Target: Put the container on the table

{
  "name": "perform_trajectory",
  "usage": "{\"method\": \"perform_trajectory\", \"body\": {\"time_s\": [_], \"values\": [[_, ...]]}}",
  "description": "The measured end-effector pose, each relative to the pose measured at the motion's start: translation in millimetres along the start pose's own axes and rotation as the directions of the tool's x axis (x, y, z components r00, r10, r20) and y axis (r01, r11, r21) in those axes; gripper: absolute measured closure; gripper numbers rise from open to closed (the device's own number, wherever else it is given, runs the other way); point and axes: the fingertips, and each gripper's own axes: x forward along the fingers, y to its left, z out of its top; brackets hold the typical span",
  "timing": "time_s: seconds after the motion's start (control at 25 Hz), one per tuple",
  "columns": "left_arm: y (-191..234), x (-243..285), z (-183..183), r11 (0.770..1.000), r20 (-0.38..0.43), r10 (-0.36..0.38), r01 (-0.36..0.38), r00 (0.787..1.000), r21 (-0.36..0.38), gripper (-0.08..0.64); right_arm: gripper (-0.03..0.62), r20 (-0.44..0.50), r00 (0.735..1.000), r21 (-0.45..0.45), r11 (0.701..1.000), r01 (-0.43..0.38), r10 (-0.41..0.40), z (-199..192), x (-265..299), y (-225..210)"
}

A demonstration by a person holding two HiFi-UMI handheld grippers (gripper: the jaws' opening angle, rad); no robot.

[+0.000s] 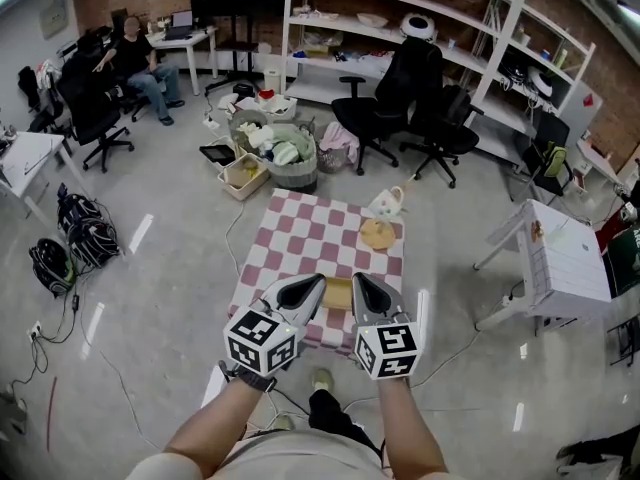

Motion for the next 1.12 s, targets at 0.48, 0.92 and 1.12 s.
{"method": "perform_trajectory", "body": {"time_s": [0.48,0.92,1.12], "values": [[-0.2,-22.3,40.2,0.999,0.055,0.019,-0.021,0.998,0.043,0.559,0.583,0.076,0.997,0.053,0.999,-0.001,-0.003,42.9,-13.8,8.5],[-6.0,-19.7,41.9,0.999,0.051,0.014,-0.017,0.999,0.047,0.559,0.583,0.083,0.996,0.08,0.997,0.022,-0.028,41.6,-20.0,2.1],[-7.6,-17.1,40.0,0.999,0.048,0.012,-0.014,0.999,0.043,0.56,0.583,0.076,0.997,0.081,0.996,0.022,-0.029,39.5,-20.7,0.3]]}}
